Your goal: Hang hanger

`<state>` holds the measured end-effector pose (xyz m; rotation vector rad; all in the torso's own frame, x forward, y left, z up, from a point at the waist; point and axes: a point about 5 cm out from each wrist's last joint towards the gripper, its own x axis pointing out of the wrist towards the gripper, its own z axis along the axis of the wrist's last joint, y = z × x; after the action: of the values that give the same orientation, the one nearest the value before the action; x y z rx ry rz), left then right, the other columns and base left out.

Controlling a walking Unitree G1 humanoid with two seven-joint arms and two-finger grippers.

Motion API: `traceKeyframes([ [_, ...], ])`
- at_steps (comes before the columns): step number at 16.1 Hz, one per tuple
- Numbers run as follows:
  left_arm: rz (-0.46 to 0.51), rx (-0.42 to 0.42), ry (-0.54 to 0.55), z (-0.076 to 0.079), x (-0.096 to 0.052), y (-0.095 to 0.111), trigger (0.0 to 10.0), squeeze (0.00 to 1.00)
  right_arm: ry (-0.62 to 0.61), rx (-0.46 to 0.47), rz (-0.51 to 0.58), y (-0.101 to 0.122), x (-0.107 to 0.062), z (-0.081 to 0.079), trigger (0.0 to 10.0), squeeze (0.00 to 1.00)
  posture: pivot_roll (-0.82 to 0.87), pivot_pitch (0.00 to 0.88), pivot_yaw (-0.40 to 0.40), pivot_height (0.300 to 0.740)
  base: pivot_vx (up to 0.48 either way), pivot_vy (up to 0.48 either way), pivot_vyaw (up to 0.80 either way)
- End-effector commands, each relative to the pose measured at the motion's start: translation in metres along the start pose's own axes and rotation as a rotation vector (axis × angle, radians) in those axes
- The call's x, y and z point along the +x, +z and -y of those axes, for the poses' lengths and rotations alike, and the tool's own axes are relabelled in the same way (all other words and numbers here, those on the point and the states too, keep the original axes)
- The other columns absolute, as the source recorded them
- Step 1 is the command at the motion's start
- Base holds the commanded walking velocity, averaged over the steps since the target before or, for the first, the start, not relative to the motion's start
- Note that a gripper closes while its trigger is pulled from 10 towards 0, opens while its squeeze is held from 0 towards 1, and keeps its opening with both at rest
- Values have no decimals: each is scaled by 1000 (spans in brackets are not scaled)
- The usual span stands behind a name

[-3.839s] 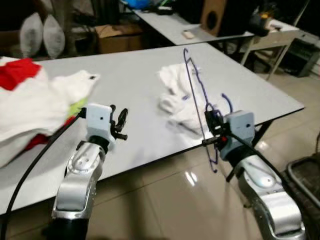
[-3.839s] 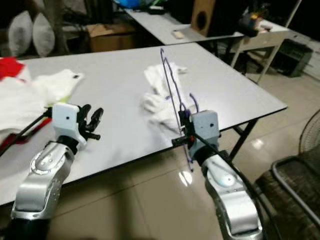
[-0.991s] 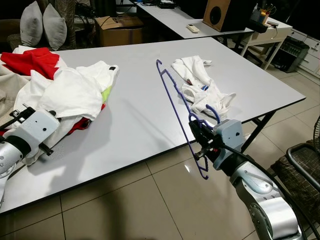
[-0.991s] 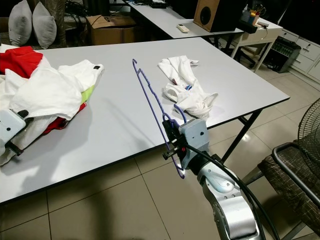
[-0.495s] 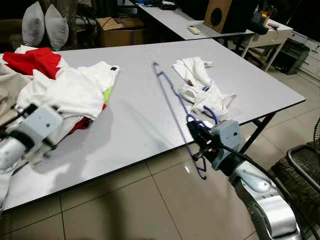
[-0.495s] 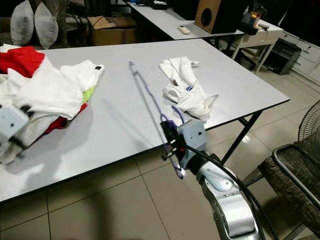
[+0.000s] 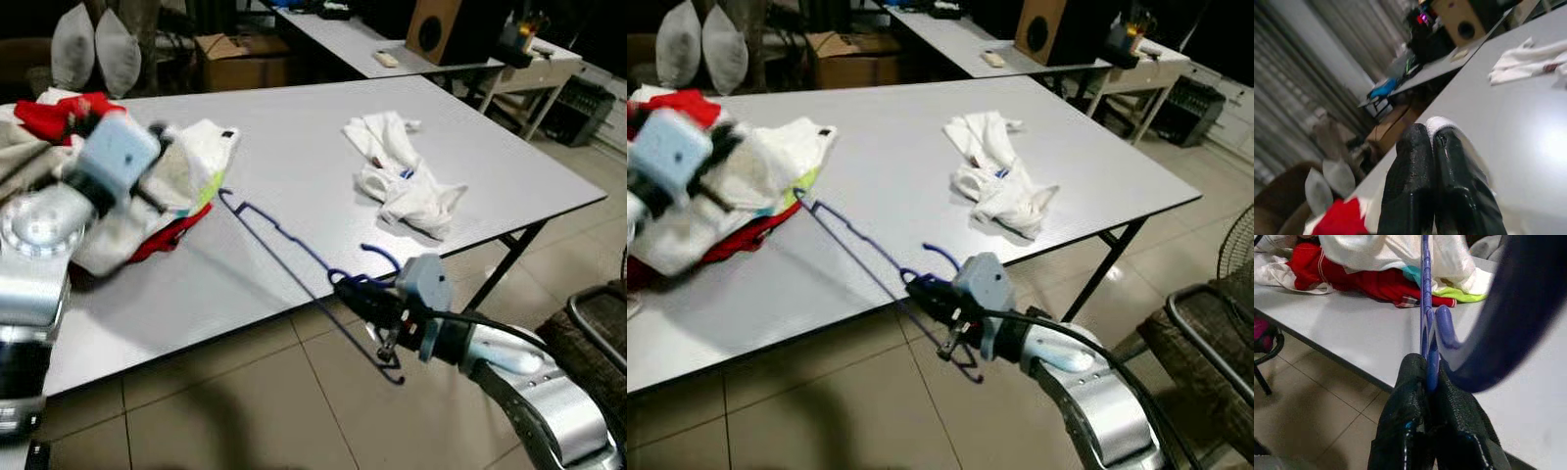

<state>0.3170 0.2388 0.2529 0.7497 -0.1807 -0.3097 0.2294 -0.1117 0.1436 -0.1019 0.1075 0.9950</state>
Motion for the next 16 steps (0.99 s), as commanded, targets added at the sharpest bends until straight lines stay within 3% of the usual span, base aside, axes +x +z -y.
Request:
traceKeyframes([
  [1,26,5,-86,8,4,8,0,0,15,14,0,3,2,1,10000,0,-103,0,-72,740,0,0,0],
  [6,79,-10,-225,25,7,23,0,0,49,39,-10,2,20,10,10000,0,-91,0,-81,740,0,0,0],
  [10,90,-5,-252,34,8,30,0,0,89,46,-39,2,40,17,10000,0,-74,0,-101,740,0,0,0],
  [13,87,0,-267,34,6,33,0,0,35,73,-34,2,47,26,10000,0,-69,0,-107,740,0,0,0],
  [15,65,15,-299,37,3,32,0,0,-35,205,25,4,57,38,10000,0,-70,0,-107,740,0,0,0],
  [16,54,22,-311,41,4,31,0,0,-73,317,25,0,63,44,10000,0,-71,0,-106,740,0,0,0],
])
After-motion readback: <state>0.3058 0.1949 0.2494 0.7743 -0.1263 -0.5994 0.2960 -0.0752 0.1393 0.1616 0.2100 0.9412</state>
